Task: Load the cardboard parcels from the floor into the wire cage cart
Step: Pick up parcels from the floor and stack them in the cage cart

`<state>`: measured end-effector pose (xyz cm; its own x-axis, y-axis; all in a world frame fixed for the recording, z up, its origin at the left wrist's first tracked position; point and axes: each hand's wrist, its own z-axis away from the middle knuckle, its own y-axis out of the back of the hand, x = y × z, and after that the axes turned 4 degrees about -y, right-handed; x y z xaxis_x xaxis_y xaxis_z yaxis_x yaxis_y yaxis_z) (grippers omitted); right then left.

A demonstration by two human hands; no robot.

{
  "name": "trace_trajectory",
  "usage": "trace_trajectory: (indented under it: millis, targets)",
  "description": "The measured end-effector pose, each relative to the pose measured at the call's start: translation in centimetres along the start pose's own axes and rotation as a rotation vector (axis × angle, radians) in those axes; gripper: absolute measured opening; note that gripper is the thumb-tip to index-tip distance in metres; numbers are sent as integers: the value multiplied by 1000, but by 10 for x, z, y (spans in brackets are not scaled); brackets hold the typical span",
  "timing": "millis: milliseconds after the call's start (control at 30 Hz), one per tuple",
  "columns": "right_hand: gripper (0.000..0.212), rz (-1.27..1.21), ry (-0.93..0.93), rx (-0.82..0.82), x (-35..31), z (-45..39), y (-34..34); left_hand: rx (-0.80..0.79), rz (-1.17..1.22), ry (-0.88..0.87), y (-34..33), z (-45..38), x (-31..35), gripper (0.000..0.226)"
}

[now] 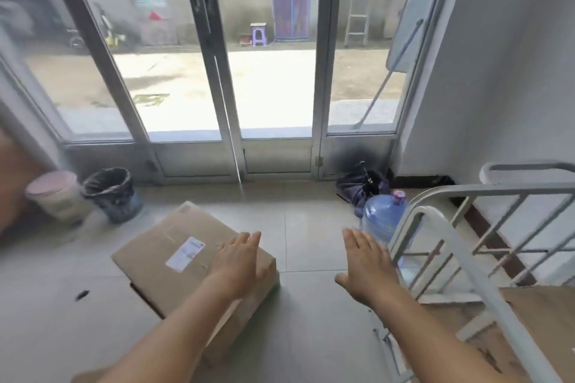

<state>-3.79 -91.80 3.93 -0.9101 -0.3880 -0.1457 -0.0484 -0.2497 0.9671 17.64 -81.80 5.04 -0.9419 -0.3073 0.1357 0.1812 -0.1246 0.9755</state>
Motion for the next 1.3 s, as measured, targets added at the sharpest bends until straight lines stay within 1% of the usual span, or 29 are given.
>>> trace_trajectory:
  millis: [100,267,433,567,800,1033,1167,1300]
  targets:
    - [91,7,76,-47,-39,-13,-14,-6,20,119,-11,19,-46,76]
    - [89,23,162,-89,-103,-40,-39,-18,40,285,-25,30,-119,75]
    - [87,-3,156,-135,-157,-74,-66,-48,91,384,-33,25,-188,73]
    - [88,-33,119,-159,-188,-98,-93,-80,112,447,-44,12,-243,76]
    - [90,-158,5,-280,-218,-137,-142,-154,131,495,-61,-36,-308,79]
    - [91,-228,-48,-372,-235,-192,-179,-200,164,543,-82,-97,-343,79]
    - [92,-238,-107,-429,-242,-221,-201,-231,196,554,-94,-136,-365,78]
    - [98,-224,-166,-545,-252,-232,-227,-238,213,537,-109,-165,-397,78]
